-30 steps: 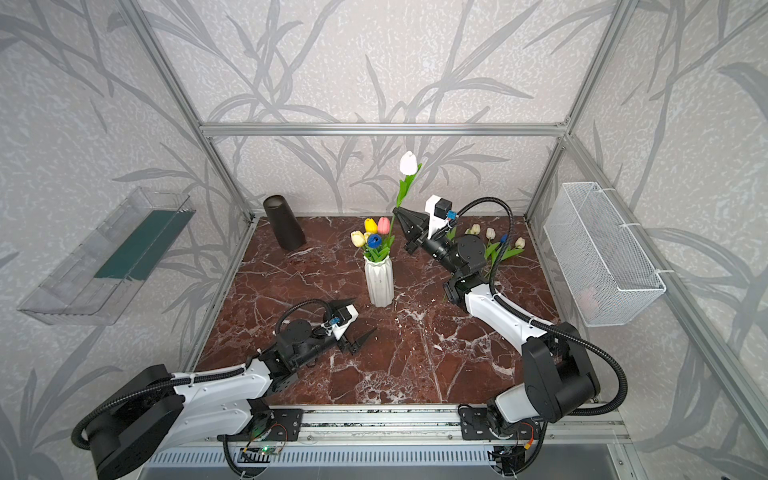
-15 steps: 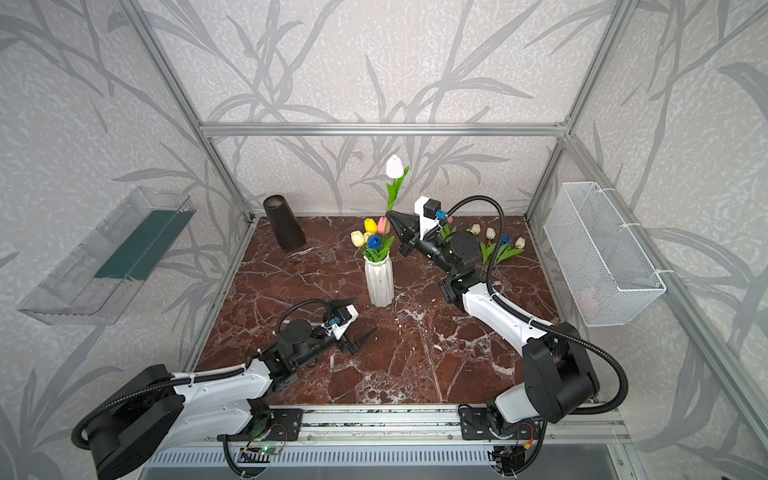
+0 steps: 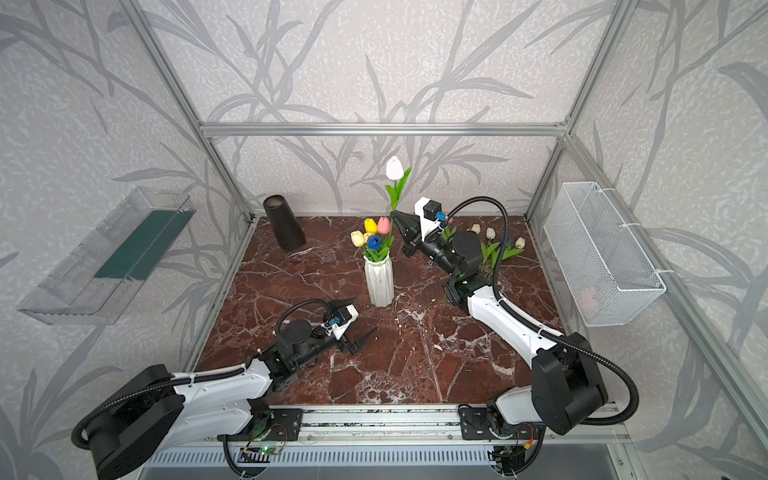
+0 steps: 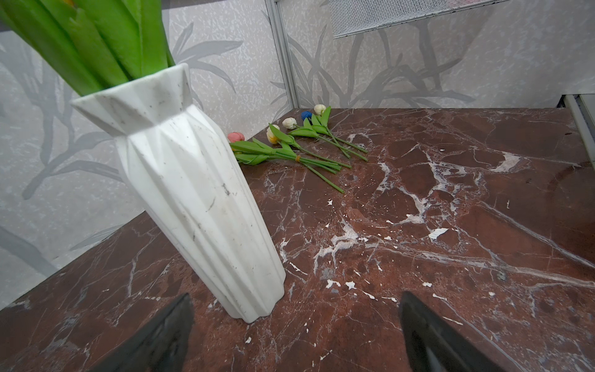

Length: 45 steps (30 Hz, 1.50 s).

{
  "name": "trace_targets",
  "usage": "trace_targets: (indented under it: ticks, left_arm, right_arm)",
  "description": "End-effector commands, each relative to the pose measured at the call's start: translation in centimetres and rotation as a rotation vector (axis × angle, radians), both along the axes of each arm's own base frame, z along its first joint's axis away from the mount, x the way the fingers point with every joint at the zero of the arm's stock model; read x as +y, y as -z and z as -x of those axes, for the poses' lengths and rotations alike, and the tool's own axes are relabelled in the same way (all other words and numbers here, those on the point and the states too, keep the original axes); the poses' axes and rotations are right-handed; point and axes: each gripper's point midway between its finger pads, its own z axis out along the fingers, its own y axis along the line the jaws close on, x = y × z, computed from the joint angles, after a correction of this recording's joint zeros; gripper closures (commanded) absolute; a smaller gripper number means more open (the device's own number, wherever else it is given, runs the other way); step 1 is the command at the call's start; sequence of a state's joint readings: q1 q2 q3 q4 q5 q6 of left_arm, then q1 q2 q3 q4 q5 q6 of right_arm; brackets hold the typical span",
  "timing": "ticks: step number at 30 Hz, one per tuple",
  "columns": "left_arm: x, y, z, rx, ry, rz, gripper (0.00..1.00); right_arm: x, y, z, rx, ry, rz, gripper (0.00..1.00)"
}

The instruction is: Arrange the flowers into the vase

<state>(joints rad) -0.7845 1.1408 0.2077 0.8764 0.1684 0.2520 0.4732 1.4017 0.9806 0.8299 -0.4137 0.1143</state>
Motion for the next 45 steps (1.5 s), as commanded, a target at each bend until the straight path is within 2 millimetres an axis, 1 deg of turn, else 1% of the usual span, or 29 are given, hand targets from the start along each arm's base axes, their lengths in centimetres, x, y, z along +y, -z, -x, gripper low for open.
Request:
trace_targets:
  ticks: [1, 5, 14, 21, 23, 26, 33, 36, 38, 40, 43, 45]
  left_arm:
    - [-0.6, -1.3, -0.1, -0.033, 0.017, 0.019, 0.01]
    - [-0.6, -1.3, -0.1, -0.035, 0.018, 0.018, 0.01]
    - [-0.6, -1.3, -0.2, -0.035, 0.015, 0.016, 0.01]
    - [-0.6, -1.2, -0.2, -0.035, 0.014, 0.012, 0.01]
    - [-0.5, -1.1, -0.3, -0.036, 0.010, 0.010, 0.01]
    - [-0.5, -1.2, -0.3, -0.038, 0.010, 0.009, 0.01]
    - [-0.5, -1.2, -0.2, -0.037, 0.011, 0.011, 0.01]
    - [-0.5, -1.2, -0.2, -0.037, 0.011, 0.011, 0.01]
    - [-0.4, -1.2, -0.2, -0.038, 0.009, 0.012, 0.01]
    - [-0.4, -1.2, -0.3, -0.038, 0.008, 0.012, 0.01]
    - [-0.5, -1.2, -0.2, -0.036, 0.010, 0.012, 0.01]
    - [-0.5, -1.1, -0.3, -0.035, 0.010, 0.011, 0.01]
  right_arm:
    - [-0.3, -0.5, 0.3, -0.025, 0.015, 0.012, 1.00]
    - [0.2, 0.5, 0.1, -0.003, -0.010, 0.019, 1.00]
    - [1.3, 3.1, 0.7, 0.008, -0.075, 0.022, 1.00]
    - [2.1, 5.1, 0.4, 0.015, -0.100, 0.031, 1.00]
    - [2.1, 4.9, 0.3, 0.017, -0.102, 0.025, 1.00]
    - [2.2, 3.6, 0.5, 0.027, -0.106, 0.018, 1.00]
    - [1.2, -0.5, 2.6, -0.021, -0.114, -0.025, 1.00]
    - [0.4, -1.7, 3.0, -0.027, -0.082, -0.035, 1.00]
    - [-0.4, -2.1, 2.6, -0.028, -0.027, -0.025, 1.00]
    - [-1.3, -2.1, 1.8, -0.020, 0.046, -0.012, 1.00]
    - [-2.2, -2.2, 0.9, -0.017, 0.073, -0.016, 1.00]
    - [-2.1, -2.0, 0.3, -0.011, 0.076, -0.017, 1.00]
